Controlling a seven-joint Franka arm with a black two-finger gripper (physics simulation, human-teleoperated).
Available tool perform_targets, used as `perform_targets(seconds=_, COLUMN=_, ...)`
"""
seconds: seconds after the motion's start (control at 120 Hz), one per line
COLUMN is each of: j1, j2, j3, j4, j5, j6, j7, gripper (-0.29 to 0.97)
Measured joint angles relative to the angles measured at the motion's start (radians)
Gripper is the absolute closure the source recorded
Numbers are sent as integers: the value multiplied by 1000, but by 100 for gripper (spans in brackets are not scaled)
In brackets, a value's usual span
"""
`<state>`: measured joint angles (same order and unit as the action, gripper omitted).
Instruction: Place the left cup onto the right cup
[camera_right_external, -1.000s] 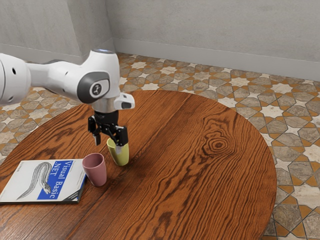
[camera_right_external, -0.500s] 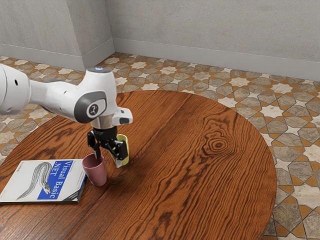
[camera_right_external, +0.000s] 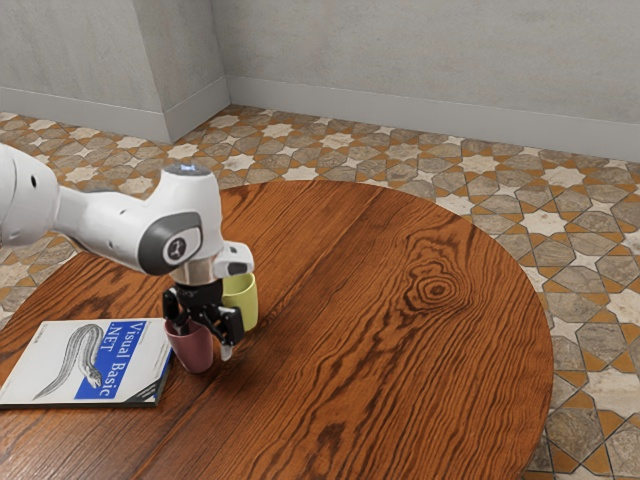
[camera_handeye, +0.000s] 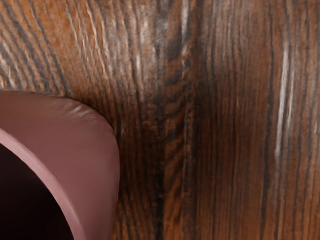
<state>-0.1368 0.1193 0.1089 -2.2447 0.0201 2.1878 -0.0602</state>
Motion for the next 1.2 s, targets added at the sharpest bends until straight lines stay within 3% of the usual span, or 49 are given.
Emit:
perform_targets(seconds=0.083, j1=1, j2=8, j3=0, j4=0, j5=0, j6=11, j7=-3, gripper=9)
perform_targets(seconds=0.258, j1=9, j2=10, j3=3, j4=1, j5=2, j6=23, j7=-8, gripper=50)
perform_targets(seconds=0.417, j1=9, j2=9, j3=3, j4=4, j5=5, j6=23, j7=-11, gripper=67)
perform_targets(seconds=0.833, j1=9, j2=3, j3=9, j4=112, j5=75, j6=-71, j7=-15, gripper=77)
perform_targets(seconds=1.2, j1=0, j2=5, j3=4, j4=358, j5=108, j6=-256, j7=-21, gripper=78)
